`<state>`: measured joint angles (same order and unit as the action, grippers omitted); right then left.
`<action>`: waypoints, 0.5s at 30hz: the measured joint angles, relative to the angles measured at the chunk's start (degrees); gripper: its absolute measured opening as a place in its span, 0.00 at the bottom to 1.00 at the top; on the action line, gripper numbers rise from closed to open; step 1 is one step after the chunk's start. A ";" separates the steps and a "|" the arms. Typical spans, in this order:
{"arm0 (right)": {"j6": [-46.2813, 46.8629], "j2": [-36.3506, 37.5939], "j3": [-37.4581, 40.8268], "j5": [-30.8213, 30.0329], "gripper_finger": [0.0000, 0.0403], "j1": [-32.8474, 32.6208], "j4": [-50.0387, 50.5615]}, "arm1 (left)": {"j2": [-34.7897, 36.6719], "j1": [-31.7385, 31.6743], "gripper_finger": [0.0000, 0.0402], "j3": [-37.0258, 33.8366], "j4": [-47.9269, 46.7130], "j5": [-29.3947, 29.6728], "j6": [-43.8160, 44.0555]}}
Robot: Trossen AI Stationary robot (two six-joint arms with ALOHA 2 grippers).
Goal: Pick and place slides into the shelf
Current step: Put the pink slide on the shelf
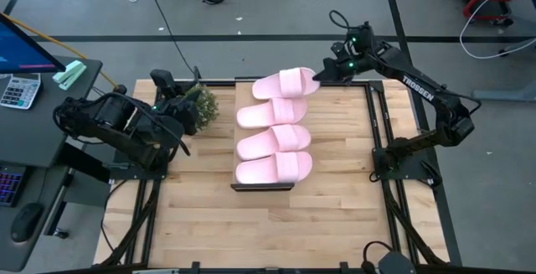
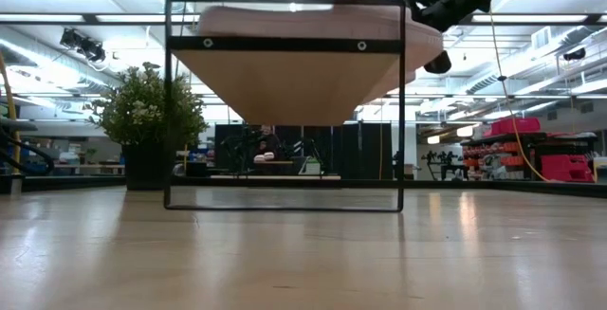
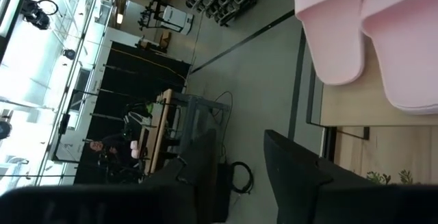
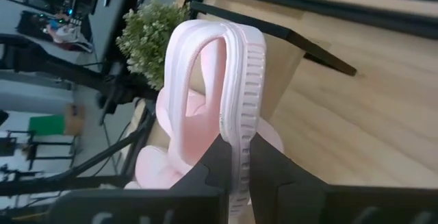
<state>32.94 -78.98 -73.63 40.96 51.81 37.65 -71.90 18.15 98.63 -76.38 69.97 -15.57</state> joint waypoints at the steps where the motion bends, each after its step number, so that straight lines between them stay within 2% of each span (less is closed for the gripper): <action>1: 0.18 0.00 0.00 0.51 0.07 0.00 0.19 | 0.00 0.00 0.32 0.00 0.00 0.00 0.01; 15: 0.43 -0.04 -1.98 1.54 0.07 -0.08 -2.21 | 0.00 -2.47 0.29 0.00 0.07 -0.71 0.06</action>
<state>33.37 -79.02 -75.60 42.50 51.73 35.44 -71.90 15.68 98.63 -76.31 69.26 -15.51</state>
